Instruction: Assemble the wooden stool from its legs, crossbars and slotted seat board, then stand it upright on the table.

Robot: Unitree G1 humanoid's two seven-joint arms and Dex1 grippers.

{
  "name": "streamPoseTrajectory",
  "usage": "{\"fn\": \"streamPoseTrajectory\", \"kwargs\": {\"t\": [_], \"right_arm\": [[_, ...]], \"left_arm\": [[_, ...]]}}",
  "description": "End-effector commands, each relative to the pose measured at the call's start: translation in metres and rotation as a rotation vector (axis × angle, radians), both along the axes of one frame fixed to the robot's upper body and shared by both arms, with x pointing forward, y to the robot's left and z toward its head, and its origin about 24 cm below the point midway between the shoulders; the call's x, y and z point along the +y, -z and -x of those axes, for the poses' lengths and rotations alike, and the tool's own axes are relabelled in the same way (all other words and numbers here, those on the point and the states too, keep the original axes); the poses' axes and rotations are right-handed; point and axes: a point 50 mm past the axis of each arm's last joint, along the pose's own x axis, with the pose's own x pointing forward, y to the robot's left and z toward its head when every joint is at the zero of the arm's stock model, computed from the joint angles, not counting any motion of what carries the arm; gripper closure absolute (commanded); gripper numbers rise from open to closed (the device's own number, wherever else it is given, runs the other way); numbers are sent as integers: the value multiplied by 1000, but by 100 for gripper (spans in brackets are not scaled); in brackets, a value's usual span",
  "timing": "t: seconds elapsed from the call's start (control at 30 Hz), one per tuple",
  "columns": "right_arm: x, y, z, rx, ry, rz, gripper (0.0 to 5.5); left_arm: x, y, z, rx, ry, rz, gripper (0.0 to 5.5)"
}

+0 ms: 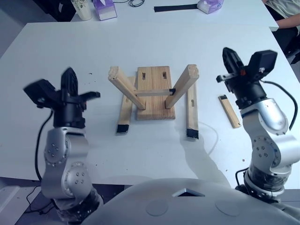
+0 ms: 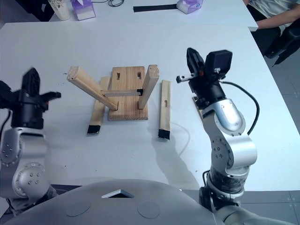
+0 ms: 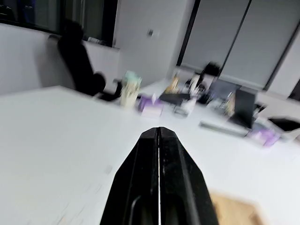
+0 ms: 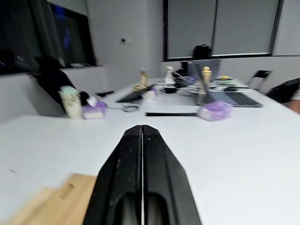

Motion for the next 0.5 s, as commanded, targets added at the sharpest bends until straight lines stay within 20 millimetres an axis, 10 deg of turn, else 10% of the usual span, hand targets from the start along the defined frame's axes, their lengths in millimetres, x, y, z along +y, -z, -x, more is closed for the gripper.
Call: {"fn": "streamPoseTrajectory", "kwargs": {"t": [0.03,0.5], "right_arm": [[35,-38,-2,-75,-404,-145,548],[57,-63,-23,-151,-691,23,548]], "left_arm": [[-47,-53,-15,-198,352,-15,550],[-53,-92,-30,-244,599,-67,550]]}}
